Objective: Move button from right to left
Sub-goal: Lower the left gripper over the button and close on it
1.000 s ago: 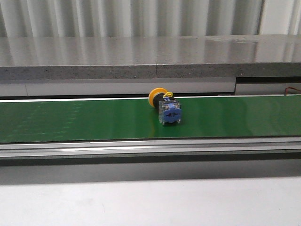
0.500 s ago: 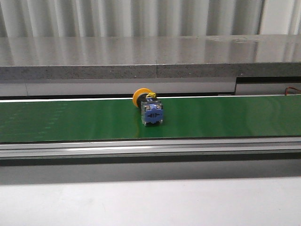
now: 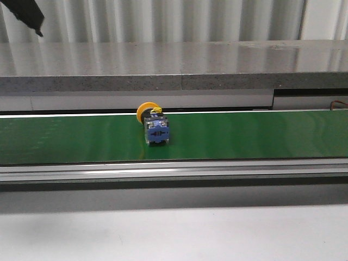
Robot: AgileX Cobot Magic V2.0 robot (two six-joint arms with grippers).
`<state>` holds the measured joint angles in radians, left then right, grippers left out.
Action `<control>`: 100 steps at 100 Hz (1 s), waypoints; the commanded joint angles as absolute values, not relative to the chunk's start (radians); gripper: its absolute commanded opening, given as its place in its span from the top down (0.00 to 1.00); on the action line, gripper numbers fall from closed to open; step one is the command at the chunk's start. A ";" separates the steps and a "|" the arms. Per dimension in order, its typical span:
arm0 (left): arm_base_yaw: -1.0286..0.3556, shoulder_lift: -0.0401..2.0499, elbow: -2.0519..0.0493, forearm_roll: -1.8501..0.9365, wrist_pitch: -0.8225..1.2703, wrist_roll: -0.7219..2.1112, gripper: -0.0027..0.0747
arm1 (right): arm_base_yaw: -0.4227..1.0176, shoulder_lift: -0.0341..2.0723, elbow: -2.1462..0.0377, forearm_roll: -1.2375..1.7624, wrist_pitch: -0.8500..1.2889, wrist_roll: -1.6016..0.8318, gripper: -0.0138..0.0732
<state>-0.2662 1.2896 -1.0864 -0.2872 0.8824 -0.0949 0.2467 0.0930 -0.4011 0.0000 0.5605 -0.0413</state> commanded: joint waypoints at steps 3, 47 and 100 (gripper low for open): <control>-0.353 1.339 -1.152 -0.179 0.826 -0.254 0.18 | 0.246 0.105 -0.424 -0.010 0.481 -0.050 0.92; -0.570 1.582 -1.321 -0.104 0.806 -0.475 0.18 | 0.246 0.105 -0.424 -0.010 0.482 -0.050 0.92; -0.586 1.747 -1.397 0.054 0.854 -0.624 0.18 | 0.246 0.105 -0.424 -0.010 0.482 -0.050 0.92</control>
<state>-0.5819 1.7823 -1.3631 0.0436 0.8750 -0.6079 0.2467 0.0930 -0.4011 0.0000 0.5605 -0.0456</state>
